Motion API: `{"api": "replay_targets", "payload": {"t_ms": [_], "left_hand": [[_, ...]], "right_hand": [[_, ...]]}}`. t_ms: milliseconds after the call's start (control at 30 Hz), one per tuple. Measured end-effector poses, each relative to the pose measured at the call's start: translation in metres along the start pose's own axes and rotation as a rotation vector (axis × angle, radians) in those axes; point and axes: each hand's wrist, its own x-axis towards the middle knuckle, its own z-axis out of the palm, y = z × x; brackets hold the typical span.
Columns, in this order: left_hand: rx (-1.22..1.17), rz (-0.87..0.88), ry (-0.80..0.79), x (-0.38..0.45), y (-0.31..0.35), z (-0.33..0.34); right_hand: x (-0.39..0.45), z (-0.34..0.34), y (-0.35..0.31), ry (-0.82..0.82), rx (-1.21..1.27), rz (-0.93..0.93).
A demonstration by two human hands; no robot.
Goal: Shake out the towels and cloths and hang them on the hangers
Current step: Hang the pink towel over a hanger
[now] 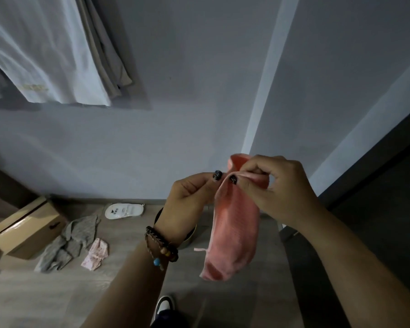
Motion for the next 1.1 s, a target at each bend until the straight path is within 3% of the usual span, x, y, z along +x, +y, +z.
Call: {"api": "replay_targets", "payload": {"t_ms": [100, 300, 467, 533, 700, 767, 933, 1100], "left_hand": [[-0.056, 0.025, -0.049, -0.003, 0.001, -0.003], [0.195, 0.167, 0.051, -0.009, 0.012, -0.005], [0.261, 0.176, 0.071, -0.009, 0.02, -0.018], [0.337, 0.194, 0.057, -0.007, 0.024, -0.025], [0.596, 0.222, 0.055, 0.007, 0.046, -0.039], [0.72, 0.246, 0.067, 0.017, 0.059, -0.047], [0.977, 0.313, 0.071, 0.036, 0.096, -0.068], [0.939, 0.319, 0.03, 0.055, 0.124, -0.077]], "right_hand": [[0.002, 0.0, 0.002, 0.006, 0.019, 0.05], [0.006, 0.002, 0.004, -0.063, 0.036, 0.074], [0.004, -0.001, 0.01, -0.405, -0.165, 0.284], [0.005, -0.006, 0.013, -0.449, -0.227, 0.311], [0.016, -0.012, 0.02, -0.168, -0.727, -0.022], [0.029, -0.014, 0.017, -0.122, -0.792, -0.044], [0.065, -0.03, -0.005, -0.013, -0.263, 0.185], [0.093, -0.033, -0.023, 0.153, -0.009, 0.235]]}}
